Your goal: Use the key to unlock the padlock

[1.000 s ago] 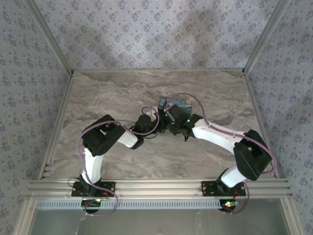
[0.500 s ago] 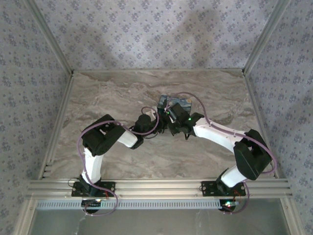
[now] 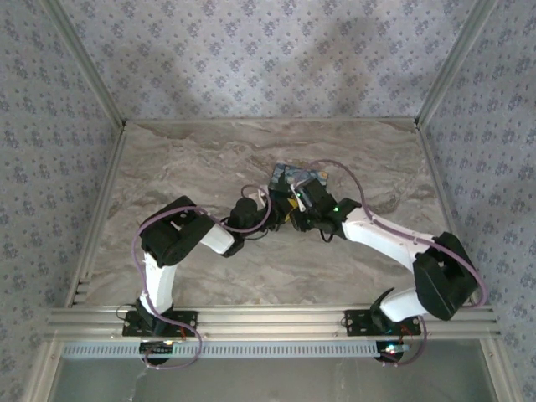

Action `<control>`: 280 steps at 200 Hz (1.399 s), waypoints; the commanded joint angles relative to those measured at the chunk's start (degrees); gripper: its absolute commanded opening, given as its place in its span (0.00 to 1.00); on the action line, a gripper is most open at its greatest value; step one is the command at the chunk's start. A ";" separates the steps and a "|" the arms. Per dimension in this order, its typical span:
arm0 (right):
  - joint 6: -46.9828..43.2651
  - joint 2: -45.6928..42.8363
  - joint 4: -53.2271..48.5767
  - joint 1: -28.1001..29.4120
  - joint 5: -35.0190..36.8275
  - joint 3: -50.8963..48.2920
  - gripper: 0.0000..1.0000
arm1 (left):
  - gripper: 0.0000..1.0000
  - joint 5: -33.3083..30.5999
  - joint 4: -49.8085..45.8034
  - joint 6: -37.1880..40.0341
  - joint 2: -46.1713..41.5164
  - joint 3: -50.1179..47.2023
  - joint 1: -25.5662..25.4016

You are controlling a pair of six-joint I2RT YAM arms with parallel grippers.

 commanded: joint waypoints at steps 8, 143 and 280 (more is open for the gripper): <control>3.46 -5.02 -0.35 0.10 -1.79 -3.67 0.39 | 0.05 0.87 0.76 3.71 -1.34 -1.70 -0.25; 12.41 -6.94 3.84 -1.23 -4.75 -8.53 0.40 | 0.33 -0.17 -6.29 11.37 -7.63 -11.40 -0.27; 16.18 3.70 4.61 8.98 12.52 -4.01 0.48 | 0.51 -6.61 -59.43 40.71 -30.80 5.54 11.38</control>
